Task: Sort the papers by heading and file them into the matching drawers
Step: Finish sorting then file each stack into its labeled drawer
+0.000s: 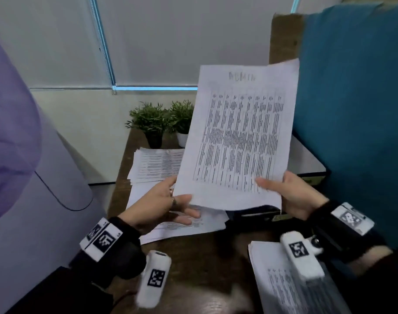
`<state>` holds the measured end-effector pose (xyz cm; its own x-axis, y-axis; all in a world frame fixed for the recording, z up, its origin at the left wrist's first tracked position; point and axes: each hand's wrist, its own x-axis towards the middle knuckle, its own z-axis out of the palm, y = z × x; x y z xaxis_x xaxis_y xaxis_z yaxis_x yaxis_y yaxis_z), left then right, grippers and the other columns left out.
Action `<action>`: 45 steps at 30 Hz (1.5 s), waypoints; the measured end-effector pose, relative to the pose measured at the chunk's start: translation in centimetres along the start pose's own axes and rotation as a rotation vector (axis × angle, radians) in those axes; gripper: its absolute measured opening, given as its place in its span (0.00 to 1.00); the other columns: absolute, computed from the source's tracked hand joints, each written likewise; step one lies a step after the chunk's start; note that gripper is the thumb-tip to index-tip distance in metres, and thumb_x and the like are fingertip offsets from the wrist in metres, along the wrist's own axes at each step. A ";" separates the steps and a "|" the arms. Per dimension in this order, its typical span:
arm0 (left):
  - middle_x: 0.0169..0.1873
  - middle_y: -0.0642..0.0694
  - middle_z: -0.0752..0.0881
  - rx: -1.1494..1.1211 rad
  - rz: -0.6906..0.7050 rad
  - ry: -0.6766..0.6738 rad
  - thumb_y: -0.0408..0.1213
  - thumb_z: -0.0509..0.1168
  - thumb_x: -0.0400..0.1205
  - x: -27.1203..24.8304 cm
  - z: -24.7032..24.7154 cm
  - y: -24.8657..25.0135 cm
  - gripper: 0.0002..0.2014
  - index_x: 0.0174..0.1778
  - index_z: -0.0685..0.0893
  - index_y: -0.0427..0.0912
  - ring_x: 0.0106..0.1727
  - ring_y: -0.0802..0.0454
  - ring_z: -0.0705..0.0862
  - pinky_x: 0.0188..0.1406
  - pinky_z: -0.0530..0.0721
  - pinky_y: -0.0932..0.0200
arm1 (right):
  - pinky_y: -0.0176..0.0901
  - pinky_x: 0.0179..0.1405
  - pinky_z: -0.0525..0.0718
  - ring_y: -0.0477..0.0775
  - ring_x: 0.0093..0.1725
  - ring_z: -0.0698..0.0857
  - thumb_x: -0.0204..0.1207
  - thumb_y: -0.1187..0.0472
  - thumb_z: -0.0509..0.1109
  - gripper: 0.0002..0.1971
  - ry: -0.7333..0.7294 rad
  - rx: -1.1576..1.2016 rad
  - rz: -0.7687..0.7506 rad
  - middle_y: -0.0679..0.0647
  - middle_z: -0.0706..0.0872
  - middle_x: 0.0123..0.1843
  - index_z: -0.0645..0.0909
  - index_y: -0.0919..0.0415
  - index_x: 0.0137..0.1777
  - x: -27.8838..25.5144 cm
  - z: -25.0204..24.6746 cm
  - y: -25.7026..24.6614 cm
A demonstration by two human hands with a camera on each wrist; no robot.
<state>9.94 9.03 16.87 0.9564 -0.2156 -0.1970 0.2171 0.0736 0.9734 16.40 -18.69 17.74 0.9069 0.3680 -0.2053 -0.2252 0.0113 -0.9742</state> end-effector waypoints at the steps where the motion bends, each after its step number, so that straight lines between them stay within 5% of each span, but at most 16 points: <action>1: 0.43 0.47 0.91 0.020 0.018 -0.026 0.27 0.61 0.81 0.7 0.4 0.9 0.16 0.62 0.76 0.48 0.37 0.47 0.90 0.33 0.89 0.57 | 0.40 0.38 0.89 0.54 0.50 0.91 0.58 0.59 0.78 0.32 0.030 -0.017 -0.003 0.58 0.88 0.59 0.79 0.64 0.65 1.2 -0.7 -1.5; 4: 0.43 0.43 0.88 0.012 0.081 0.045 0.27 0.58 0.83 4.2 1.2 3.3 0.13 0.63 0.76 0.39 0.26 0.52 0.87 0.27 0.87 0.62 | 0.30 0.20 0.80 0.46 0.35 0.88 0.68 0.62 0.73 0.23 0.148 -0.116 -0.018 0.54 0.89 0.53 0.79 0.63 0.64 5.7 -2.7 -5.4; 7: 0.43 0.44 0.88 -0.010 0.116 0.130 0.29 0.58 0.83 8.4 2.0 4.9 0.13 0.64 0.74 0.40 0.25 0.53 0.85 0.25 0.86 0.63 | 0.29 0.13 0.75 0.45 0.21 0.83 0.74 0.65 0.70 0.03 0.273 -0.117 -0.028 0.49 0.88 0.27 0.81 0.65 0.45 10.2 -4.4 -8.8; 10: 0.49 0.45 0.84 0.159 0.144 0.192 0.30 0.60 0.83 12.4 3.0 4.4 0.16 0.68 0.73 0.40 0.34 0.54 0.83 0.31 0.83 0.62 | 0.28 0.10 0.70 0.44 0.10 0.73 0.74 0.65 0.72 0.13 0.460 -0.173 -0.013 0.49 0.76 0.11 0.73 0.63 0.32 14.8 -6.1 -11.2; 12: 0.60 0.47 0.79 0.420 0.205 0.220 0.35 0.62 0.82 14.6 4.0 2.9 0.18 0.69 0.73 0.45 0.47 0.55 0.79 0.46 0.80 0.60 | 0.31 0.09 0.69 0.46 0.07 0.70 0.74 0.61 0.72 0.18 0.574 -0.334 0.017 0.50 0.72 0.07 0.69 0.63 0.28 17.6 -7.4 -11.9; 15: 0.75 0.49 0.66 0.733 0.330 0.089 0.52 0.65 0.77 16.3 5.8 0.0 0.28 0.73 0.68 0.55 0.72 0.55 0.65 0.74 0.64 0.56 | 0.34 0.14 0.76 0.52 0.10 0.75 0.74 0.61 0.69 0.12 0.631 -0.431 0.082 0.61 0.77 0.18 0.72 0.69 0.39 20.9 -8.9 -11.6; 17: 0.81 0.55 0.54 0.835 0.336 -0.030 0.56 0.63 0.77 16.7 7.1 -1.7 0.30 0.75 0.64 0.60 0.80 0.56 0.50 0.79 0.53 0.53 | 0.43 0.37 0.84 0.54 0.31 0.85 0.72 0.66 0.70 0.20 0.662 -0.509 0.020 0.63 0.82 0.44 0.69 0.67 0.61 23.5 -10.2 -10.6; 19: 0.81 0.60 0.45 0.833 0.304 -0.075 0.54 0.59 0.81 17.1 7.8 -3.1 0.25 0.74 0.66 0.60 0.82 0.59 0.40 0.82 0.49 0.52 | 0.46 0.51 0.79 0.58 0.54 0.81 0.72 0.70 0.70 0.21 0.696 -0.659 -0.055 0.64 0.78 0.60 0.67 0.62 0.63 25.0 -11.1 -9.9; 23: 0.80 0.66 0.42 0.792 0.316 -0.069 0.54 0.55 0.82 17.8 7.9 -4.4 0.19 0.69 0.70 0.57 0.81 0.65 0.38 0.81 0.51 0.54 | 0.34 0.42 0.78 0.64 0.57 0.80 0.75 0.72 0.66 0.08 0.661 -0.875 -0.003 0.64 0.82 0.48 0.74 0.58 0.40 26.8 -12.7 -8.7; 25: 0.79 0.67 0.44 0.790 0.332 -0.063 0.56 0.55 0.82 17.9 7.9 -4.6 0.18 0.67 0.71 0.58 0.81 0.65 0.39 0.80 0.50 0.55 | 0.40 0.55 0.77 0.64 0.62 0.80 0.77 0.71 0.66 0.06 0.621 -0.954 0.087 0.68 0.82 0.61 0.81 0.66 0.51 27.1 -13.3 -8.4; 29: 0.76 0.69 0.50 0.798 0.386 -0.040 0.63 0.52 0.76 18.3 7.7 -4.8 0.23 0.65 0.72 0.61 0.78 0.71 0.42 0.76 0.52 0.60 | 0.46 0.63 0.75 0.64 0.68 0.77 0.75 0.60 0.72 0.26 0.594 -1.068 0.169 0.67 0.78 0.69 0.72 0.74 0.68 27.4 -14.0 -7.9; 31: 0.75 0.70 0.52 0.787 0.392 -0.040 0.63 0.52 0.74 18.6 7.7 -4.8 0.24 0.64 0.72 0.62 0.76 0.73 0.42 0.75 0.54 0.61 | 0.47 0.64 0.74 0.64 0.69 0.76 0.73 0.52 0.73 0.32 0.570 -1.076 0.186 0.65 0.76 0.71 0.70 0.72 0.70 27.4 -14.0 -7.8; 37: 0.72 0.77 0.48 0.693 0.363 -0.028 0.63 0.54 0.72 18.7 8.0 -5.0 0.21 0.61 0.72 0.66 0.77 0.68 0.46 0.74 0.55 0.58 | 0.51 0.68 0.75 0.63 0.69 0.77 0.62 0.54 0.82 0.39 0.628 -0.949 0.207 0.63 0.78 0.70 0.69 0.70 0.68 27.8 -13.9 -8.3; 42: 0.72 0.81 0.49 0.597 0.346 -0.030 0.64 0.57 0.70 18.2 8.3 -4.9 0.20 0.59 0.71 0.72 0.77 0.71 0.46 0.73 0.54 0.59 | 0.44 0.58 0.76 0.61 0.66 0.79 0.66 0.61 0.80 0.31 0.610 -0.844 0.199 0.61 0.80 0.67 0.74 0.71 0.66 27.1 -14.4 -8.3; 45: 0.75 0.75 0.52 0.555 0.333 0.008 0.66 0.59 0.71 17.3 7.7 -4.3 0.25 0.65 0.65 0.74 0.78 0.70 0.51 0.76 0.60 0.57 | 0.30 0.42 0.82 0.57 0.60 0.82 0.70 0.63 0.76 0.22 0.491 -0.732 0.149 0.52 0.82 0.60 0.78 0.67 0.63 26.4 -14.1 -8.6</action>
<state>23.99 -2.53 10.15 0.9570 -0.2608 0.1270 -0.2227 -0.3798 0.8979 47.31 -22.14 19.39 0.9745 -0.1233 -0.1873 -0.2213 -0.6627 -0.7154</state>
